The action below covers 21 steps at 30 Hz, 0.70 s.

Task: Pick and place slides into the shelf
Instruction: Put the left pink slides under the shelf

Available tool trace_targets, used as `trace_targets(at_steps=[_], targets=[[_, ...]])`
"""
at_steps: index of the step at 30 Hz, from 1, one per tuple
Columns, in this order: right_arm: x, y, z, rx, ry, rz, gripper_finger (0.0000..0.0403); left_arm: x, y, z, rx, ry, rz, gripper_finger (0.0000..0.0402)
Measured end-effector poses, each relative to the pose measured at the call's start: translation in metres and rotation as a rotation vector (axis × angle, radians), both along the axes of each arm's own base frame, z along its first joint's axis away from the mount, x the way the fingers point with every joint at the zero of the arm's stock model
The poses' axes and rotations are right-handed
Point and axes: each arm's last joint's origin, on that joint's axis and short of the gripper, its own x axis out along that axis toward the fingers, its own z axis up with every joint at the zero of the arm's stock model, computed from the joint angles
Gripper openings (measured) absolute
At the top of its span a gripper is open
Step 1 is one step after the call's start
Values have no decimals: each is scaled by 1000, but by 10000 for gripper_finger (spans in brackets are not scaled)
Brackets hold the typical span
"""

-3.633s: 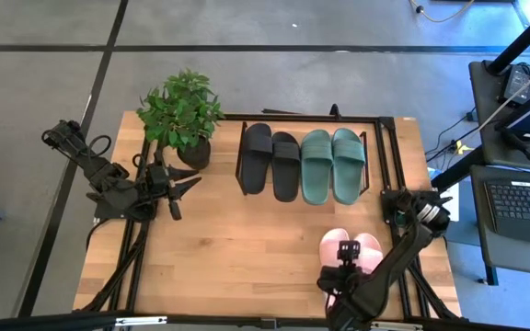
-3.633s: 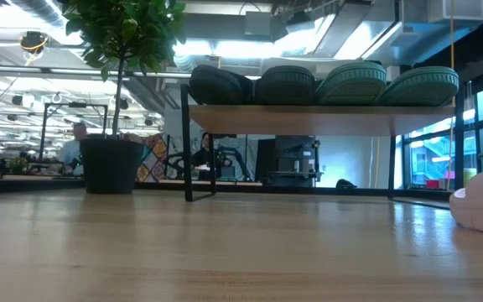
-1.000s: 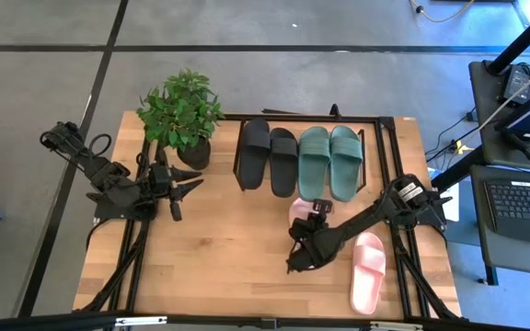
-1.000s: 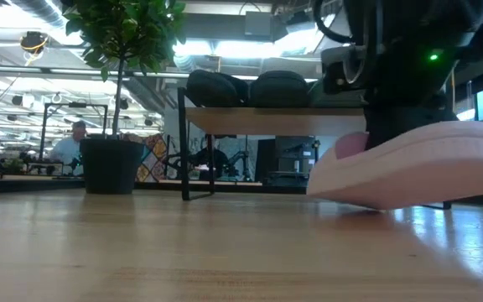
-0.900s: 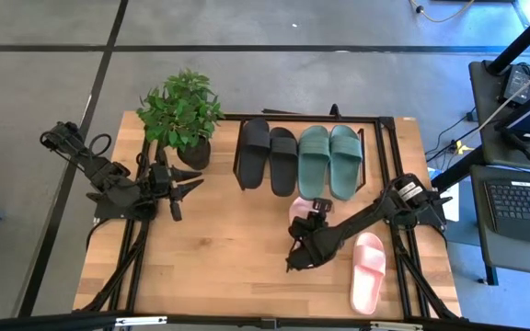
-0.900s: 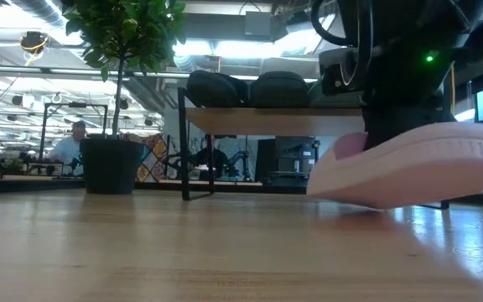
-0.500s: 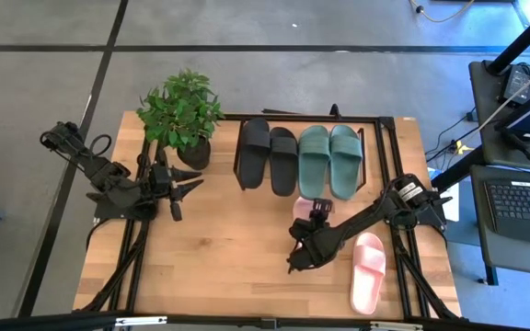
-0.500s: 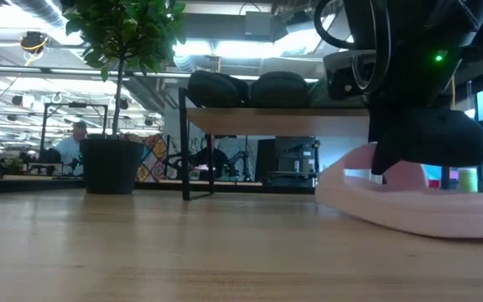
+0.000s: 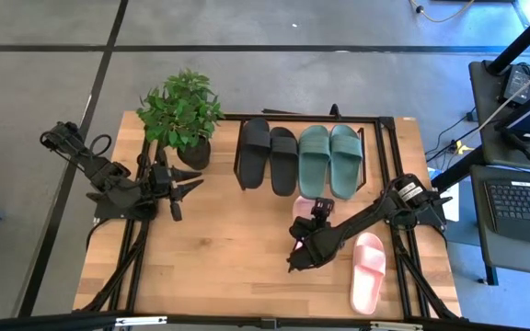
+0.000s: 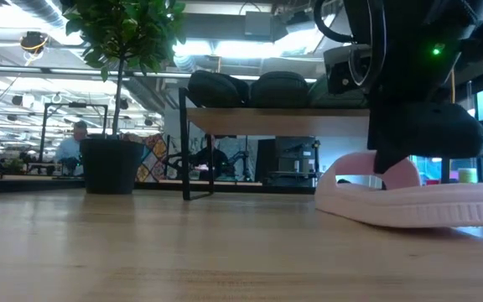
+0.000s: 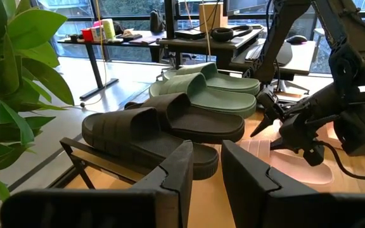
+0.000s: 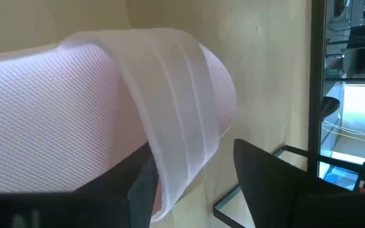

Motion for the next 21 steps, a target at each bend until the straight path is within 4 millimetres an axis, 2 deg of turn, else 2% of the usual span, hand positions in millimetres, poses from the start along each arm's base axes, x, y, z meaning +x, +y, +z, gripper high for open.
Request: trace_targets(at_steps=[5,11,16,21], targets=[[-2,3,7,4,-9,7,204,0,0,-1,4,8,-4,76],[-11,9,25,19,-34,39,205,0,0,-3,-7,23,-27,76],[-30,15,49,15,-27,87,205,0,-1,-3,-14,28,-43,76],[-47,27,87,152,-201,153,205,0,-1,-3,-20,30,-56,76]])
